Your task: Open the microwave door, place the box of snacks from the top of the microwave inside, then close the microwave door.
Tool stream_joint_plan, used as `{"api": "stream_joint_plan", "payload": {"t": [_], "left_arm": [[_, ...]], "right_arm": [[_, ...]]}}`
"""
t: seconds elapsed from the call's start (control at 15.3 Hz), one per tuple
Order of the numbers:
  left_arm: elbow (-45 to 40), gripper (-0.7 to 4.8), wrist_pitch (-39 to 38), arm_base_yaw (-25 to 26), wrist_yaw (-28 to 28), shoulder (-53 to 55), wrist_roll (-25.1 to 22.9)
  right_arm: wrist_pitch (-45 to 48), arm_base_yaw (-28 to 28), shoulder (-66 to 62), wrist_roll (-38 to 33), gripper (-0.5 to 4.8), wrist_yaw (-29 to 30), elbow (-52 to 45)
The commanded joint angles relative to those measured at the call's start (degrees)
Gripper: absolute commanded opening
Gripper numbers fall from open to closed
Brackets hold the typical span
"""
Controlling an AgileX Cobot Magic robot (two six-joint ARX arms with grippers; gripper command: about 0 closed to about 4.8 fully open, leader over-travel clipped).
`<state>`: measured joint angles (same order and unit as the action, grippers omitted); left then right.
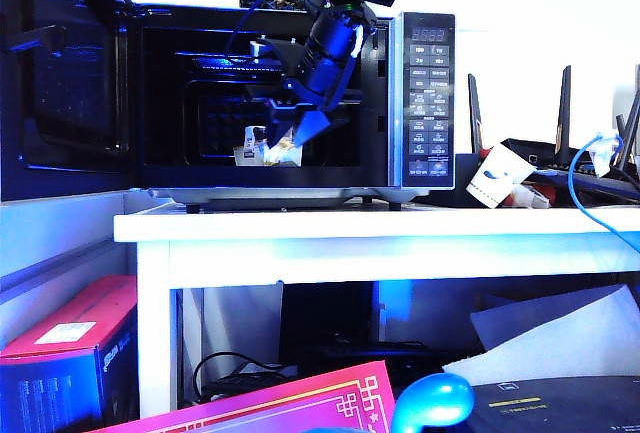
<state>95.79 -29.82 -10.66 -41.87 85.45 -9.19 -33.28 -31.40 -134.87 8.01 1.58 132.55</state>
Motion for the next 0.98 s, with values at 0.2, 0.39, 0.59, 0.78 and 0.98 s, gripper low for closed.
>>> {"api": "stream_joint_plan", "payload": {"t": [0.2, 0.39, 0.59, 0.78, 0.98], "left_arm": [[0.1, -0.05, 0.2, 0.0, -0.6, -0.2, 0.2], [0.1, -0.05, 0.3, 0.0, -0.7, -0.2, 0.2], [0.1, -0.05, 0.2, 0.0, -0.8, -0.2, 0.2], [0.1, -0.05, 0.0, 0.0, -0.8, -0.2, 0.2], [0.1, -0.05, -0.1, 0.0, -0.8, -0.2, 0.2]], "right_arm": [[7.2, 0.0, -2.6, -0.9, 2.19, 1.6, 0.2], [13.4, 0.1, -4.5, -1.0, 2.19, 1.6, 0.2], [19.7, 0.2, -6.6, -1.0, 2.19, 1.3, 0.3], [24.7, 1.0, -7.5, -1.0, 2.20, 1.0, 0.3], [29.6, 1.4, -8.1, -1.0, 2.20, 1.9, 0.3]]}}
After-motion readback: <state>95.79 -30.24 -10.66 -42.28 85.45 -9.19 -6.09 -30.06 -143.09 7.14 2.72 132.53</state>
